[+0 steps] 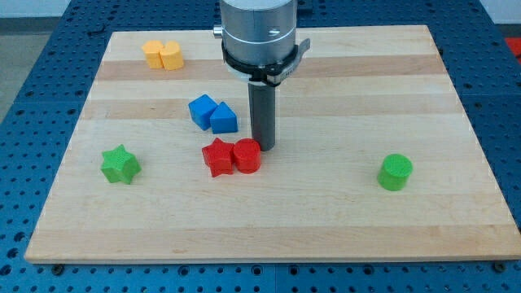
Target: Slide green star a bit down and right
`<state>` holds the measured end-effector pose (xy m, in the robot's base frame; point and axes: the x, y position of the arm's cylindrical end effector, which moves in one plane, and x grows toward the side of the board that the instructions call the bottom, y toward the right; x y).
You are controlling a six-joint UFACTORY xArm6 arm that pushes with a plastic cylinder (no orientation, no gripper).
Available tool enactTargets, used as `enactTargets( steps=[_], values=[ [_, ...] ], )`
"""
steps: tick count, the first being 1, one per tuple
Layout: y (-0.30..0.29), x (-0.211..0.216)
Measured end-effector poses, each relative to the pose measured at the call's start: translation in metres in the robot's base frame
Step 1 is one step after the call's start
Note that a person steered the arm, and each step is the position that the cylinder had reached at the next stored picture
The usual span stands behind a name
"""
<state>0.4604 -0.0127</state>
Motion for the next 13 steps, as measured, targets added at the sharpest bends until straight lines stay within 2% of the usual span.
enactTargets(
  steps=[2,3,4,5,6,7,8,9,12,13],
  values=[
    [0.02,-0.013],
    [0.028,-0.056],
    [-0.012,-0.12],
    [-0.112,-0.138],
    [-0.18,-0.099],
    [-0.192,-0.046],
    [-0.199,-0.023],
    [-0.202,-0.021],
    [-0.21,0.057],
    [-0.217,0.063]
  ],
)
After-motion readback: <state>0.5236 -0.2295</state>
